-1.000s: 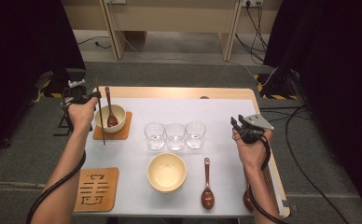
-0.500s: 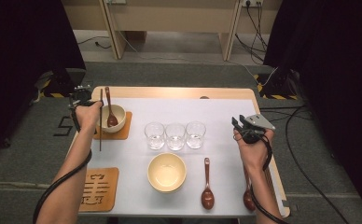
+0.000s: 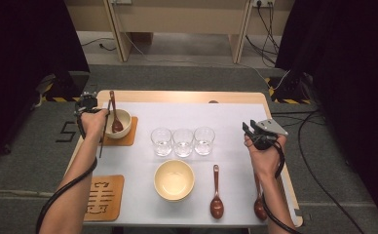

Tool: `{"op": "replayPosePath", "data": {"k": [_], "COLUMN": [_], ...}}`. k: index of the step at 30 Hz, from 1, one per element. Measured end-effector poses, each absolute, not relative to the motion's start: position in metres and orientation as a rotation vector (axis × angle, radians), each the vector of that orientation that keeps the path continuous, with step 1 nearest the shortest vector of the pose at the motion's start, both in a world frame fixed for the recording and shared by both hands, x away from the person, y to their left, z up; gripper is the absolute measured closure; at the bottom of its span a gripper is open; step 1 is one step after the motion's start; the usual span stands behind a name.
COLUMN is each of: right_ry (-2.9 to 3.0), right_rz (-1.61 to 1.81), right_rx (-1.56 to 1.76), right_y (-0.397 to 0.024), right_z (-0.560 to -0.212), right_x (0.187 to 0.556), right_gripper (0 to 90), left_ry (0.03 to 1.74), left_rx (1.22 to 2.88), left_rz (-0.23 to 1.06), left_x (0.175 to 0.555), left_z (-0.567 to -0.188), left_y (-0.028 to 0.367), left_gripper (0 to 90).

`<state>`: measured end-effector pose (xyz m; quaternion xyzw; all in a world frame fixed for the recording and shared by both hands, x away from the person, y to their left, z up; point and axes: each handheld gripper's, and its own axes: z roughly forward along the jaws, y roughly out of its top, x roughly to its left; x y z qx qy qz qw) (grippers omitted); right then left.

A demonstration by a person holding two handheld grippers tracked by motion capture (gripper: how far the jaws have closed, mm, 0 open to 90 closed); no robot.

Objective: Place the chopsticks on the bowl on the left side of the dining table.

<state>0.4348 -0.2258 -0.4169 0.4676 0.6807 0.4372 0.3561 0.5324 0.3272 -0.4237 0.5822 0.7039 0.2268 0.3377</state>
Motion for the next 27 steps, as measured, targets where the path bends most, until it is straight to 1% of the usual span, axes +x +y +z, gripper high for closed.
{"op": "replayPosePath", "data": {"k": [4, 11, 15, 17, 27], "right_ry": [1.76, 1.762, 1.76, 1.76, 1.764], "right_rz": [1.126, 1.124, 1.119, 1.114, 1.111], "right_rx": [1.209, 1.217, 1.219, 1.226, 1.226], "right_y": [-0.226, -0.227, -0.228, -0.229, -0.228], "right_z": [-0.417, -0.415, -0.414, -0.414, -0.415], "right_x": [0.435, 0.435, 0.435, 0.434, 0.435], "right_gripper": [65.8, 65.7, 65.8, 65.8, 65.8], "left_ry": [1.814, 1.762, 1.74, 1.732, 1.755], "left_rx": [1.52, 1.551, 1.571, 1.6, 1.65], "left_rz": [0.599, 0.607, 0.604, 0.603, 0.581], "left_x": [0.531, 0.524, 0.519, 0.517, 0.509], "left_z": [-0.421, -0.41, -0.407, -0.408, -0.42], "left_y": [0.328, 0.327, 0.329, 0.331, 0.339], "left_gripper": [77.1, 73.5, 77.5, 83.1, 87.7]}}
